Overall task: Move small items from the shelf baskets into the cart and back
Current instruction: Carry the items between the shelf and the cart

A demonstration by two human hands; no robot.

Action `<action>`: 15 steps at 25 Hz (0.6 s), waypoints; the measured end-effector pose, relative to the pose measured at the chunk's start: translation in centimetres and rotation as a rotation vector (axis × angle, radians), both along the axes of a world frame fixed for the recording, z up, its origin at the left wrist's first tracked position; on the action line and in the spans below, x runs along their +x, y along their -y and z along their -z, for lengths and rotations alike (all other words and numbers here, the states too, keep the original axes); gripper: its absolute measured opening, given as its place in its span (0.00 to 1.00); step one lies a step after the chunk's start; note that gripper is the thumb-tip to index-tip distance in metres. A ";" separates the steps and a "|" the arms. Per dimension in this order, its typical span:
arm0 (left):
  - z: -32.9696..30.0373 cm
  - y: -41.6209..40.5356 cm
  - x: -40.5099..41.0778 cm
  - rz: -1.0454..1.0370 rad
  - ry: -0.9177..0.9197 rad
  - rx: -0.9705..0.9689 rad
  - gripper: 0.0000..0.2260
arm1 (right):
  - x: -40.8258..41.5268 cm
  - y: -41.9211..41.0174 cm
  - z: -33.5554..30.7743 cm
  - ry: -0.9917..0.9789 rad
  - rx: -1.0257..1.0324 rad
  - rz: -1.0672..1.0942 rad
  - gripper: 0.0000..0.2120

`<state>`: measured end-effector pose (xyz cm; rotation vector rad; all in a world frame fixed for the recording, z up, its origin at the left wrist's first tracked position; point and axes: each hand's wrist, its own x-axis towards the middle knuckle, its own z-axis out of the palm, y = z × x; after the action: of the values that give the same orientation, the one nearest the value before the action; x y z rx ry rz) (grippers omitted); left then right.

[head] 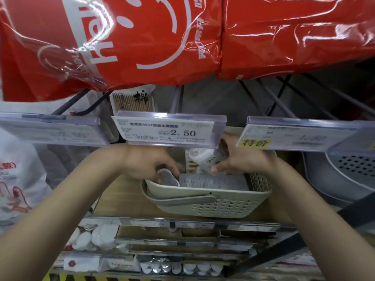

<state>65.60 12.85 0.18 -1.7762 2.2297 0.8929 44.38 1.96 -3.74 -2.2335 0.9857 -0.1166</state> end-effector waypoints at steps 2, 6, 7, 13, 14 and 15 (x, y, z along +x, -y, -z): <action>0.4 0.9 -0.1 0.082 0.101 0.032 0.21 | -1.3 -0.8 -0.6 0.004 -0.048 -0.012 0.30; 1.1 1.9 0.4 0.165 0.178 0.036 0.18 | -2.4 -1.5 -0.3 0.057 -0.020 -0.013 0.32; 1.2 2.0 0.4 0.167 0.169 0.034 0.18 | -2.6 -1.7 -0.4 0.084 -0.020 -0.022 0.34; 1.4 1.4 0.4 0.105 0.147 -0.014 0.18 | -3.3 -2.3 -0.5 0.172 -0.054 0.008 0.33; 1.4 1.3 0.3 0.093 0.138 -0.023 0.18 | -3.4 -2.3 -0.5 0.181 -0.055 0.017 0.32; 1.4 1.2 0.3 0.080 0.125 -0.028 0.18 | -3.3 -2.4 -0.4 0.189 -0.059 0.028 0.32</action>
<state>65.89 11.61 -1.21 -1.6906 2.2267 0.7183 41.08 4.36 -3.30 -2.2152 0.9208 -0.3673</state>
